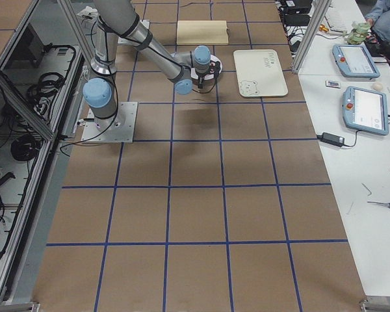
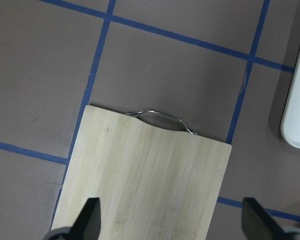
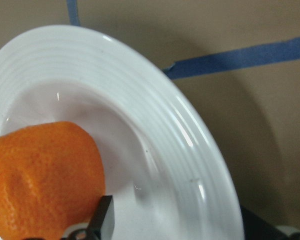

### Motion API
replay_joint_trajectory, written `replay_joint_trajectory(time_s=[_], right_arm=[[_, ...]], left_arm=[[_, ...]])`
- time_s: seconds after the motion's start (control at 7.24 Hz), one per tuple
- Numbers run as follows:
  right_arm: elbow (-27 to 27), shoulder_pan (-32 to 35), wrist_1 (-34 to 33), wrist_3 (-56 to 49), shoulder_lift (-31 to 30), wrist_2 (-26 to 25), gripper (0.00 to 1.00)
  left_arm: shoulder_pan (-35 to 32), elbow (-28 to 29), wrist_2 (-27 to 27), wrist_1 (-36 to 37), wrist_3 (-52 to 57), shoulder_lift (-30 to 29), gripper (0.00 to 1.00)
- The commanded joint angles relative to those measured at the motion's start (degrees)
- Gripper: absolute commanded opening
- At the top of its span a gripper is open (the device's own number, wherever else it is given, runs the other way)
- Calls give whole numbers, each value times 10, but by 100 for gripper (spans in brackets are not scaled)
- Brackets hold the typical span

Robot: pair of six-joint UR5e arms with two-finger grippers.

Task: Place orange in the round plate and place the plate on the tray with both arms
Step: 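Grip the plate rim nearest the right gripper with the right gripper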

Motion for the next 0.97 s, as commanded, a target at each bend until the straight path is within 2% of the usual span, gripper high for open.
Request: replay_joint_trajectory(time_s=[0.0,0.14,0.41,0.83], right_arm=[[3,2,-1,3,0,-1,32],[3,2,-1,5,-1,-6,15],[-2,1,-1,37,-5,-4,8],[-48,-4,15,54,-7,-1,7]], left_arm=[[0,-11,0,0,21,0,100],[0,-11,0,0,21,3,100],[0,-12,0,0,21,3,100],[0,-11,0,0,21,4,100]])
